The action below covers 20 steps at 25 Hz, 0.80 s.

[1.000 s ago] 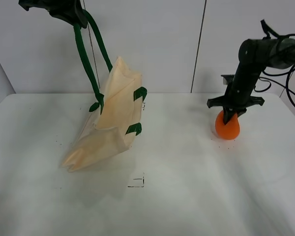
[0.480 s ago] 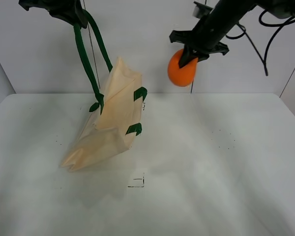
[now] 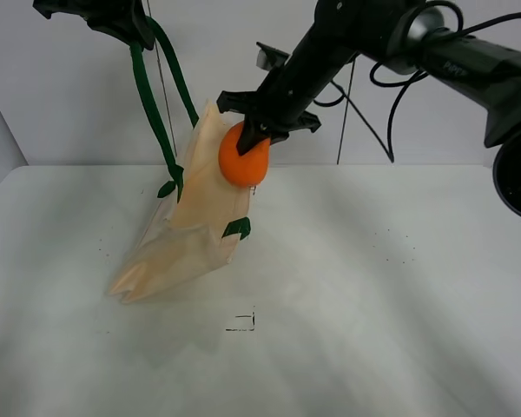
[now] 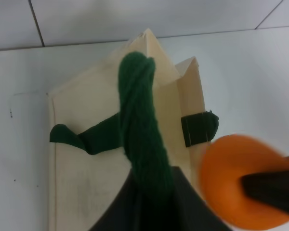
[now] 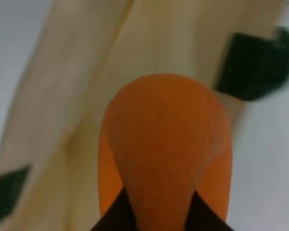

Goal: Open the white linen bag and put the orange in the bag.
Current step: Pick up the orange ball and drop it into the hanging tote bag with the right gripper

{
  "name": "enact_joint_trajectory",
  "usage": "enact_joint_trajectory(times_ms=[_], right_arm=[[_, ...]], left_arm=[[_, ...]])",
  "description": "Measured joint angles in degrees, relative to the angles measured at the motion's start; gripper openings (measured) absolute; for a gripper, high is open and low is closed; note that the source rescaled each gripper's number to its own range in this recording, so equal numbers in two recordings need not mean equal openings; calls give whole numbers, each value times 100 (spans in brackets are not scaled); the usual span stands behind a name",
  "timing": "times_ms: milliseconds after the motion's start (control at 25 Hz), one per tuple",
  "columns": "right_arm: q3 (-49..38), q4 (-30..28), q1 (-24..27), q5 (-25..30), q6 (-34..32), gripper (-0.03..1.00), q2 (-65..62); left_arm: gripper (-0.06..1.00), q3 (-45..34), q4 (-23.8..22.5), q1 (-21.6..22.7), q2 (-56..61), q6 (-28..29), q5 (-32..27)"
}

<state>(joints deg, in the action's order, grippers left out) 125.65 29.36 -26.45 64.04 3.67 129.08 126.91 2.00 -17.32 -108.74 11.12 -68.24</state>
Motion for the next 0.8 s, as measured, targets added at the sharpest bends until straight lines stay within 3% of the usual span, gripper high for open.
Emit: enact_joint_trajectory(times_ms=[120,520,680,760,800], right_arm=[[0,419,-5,-272,87,0,194],[0,984,-5,-832,143,0,834],[0,1305,-5,-976,503,1,919],[0,1457,-5,-976,673,16,919],[0,1486,-5,-978,697,32,919]], left_arm=[[0,0,0,0,0,0,0],[0,0,4,0,0,0,0],[0,0,4,0,0,0,0],[0,0,4,0,0,0,0],[0,0,4,0,0,0,0]])
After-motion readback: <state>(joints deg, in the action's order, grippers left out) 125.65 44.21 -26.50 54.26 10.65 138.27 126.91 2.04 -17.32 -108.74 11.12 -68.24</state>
